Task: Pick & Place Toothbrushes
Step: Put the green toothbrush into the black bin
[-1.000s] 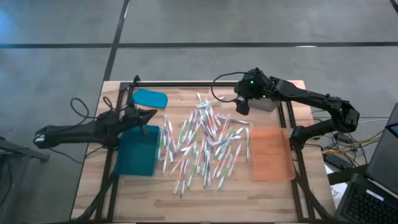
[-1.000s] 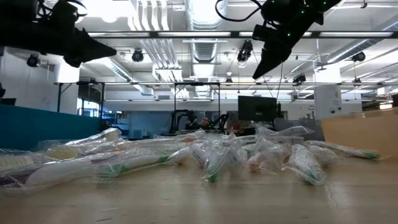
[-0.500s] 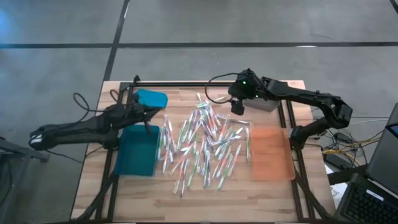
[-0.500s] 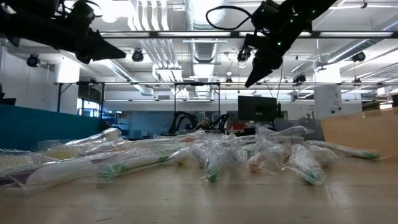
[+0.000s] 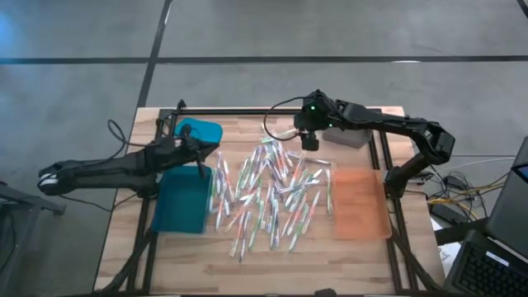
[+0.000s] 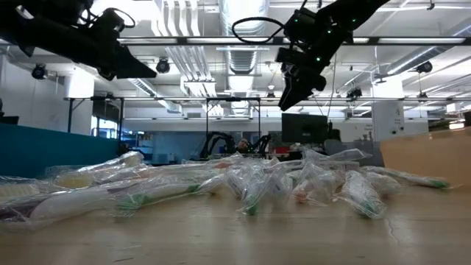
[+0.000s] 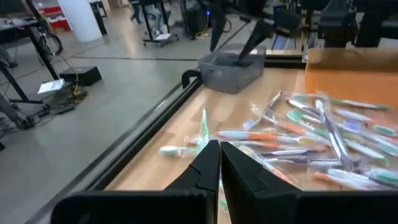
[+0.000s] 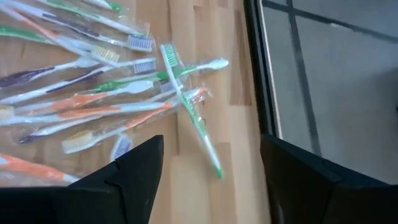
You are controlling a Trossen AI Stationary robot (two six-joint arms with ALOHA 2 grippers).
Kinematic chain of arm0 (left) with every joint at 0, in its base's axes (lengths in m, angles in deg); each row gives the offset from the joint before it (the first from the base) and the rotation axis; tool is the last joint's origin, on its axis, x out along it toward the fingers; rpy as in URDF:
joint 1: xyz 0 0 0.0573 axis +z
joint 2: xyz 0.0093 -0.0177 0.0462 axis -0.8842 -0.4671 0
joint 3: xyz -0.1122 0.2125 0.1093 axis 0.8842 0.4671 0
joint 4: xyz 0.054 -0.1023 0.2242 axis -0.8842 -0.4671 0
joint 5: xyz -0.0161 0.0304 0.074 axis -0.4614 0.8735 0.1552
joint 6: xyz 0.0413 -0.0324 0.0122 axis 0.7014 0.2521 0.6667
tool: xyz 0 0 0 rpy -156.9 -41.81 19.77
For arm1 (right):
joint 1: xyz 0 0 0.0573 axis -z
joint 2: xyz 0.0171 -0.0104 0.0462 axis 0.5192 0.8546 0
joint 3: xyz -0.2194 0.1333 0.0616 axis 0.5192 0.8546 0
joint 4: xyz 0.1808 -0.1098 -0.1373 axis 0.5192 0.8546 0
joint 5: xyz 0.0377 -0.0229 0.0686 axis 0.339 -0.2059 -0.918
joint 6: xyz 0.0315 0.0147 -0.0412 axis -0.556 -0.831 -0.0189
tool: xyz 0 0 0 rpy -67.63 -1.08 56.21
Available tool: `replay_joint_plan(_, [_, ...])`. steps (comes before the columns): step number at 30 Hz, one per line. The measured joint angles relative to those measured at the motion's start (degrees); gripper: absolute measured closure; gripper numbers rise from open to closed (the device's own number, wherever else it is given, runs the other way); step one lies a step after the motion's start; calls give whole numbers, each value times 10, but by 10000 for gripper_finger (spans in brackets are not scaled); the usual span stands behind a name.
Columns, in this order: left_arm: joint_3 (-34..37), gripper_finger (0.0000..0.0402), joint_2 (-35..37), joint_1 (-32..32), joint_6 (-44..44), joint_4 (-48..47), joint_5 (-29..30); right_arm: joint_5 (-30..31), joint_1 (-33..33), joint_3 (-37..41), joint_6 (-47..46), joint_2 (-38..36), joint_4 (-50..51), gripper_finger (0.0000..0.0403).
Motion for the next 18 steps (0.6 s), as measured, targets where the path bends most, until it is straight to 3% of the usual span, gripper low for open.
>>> replay_joint_plan(10, [-1, 381, 2, 0, -1, 5, 0, 0, 4, -70, 75, 102, 9, 156])
replay_joint_plan(18, [-1, 380, 17, 0, 14, -25, -2, 0, 20, -116, 63, 165, 49, 176])
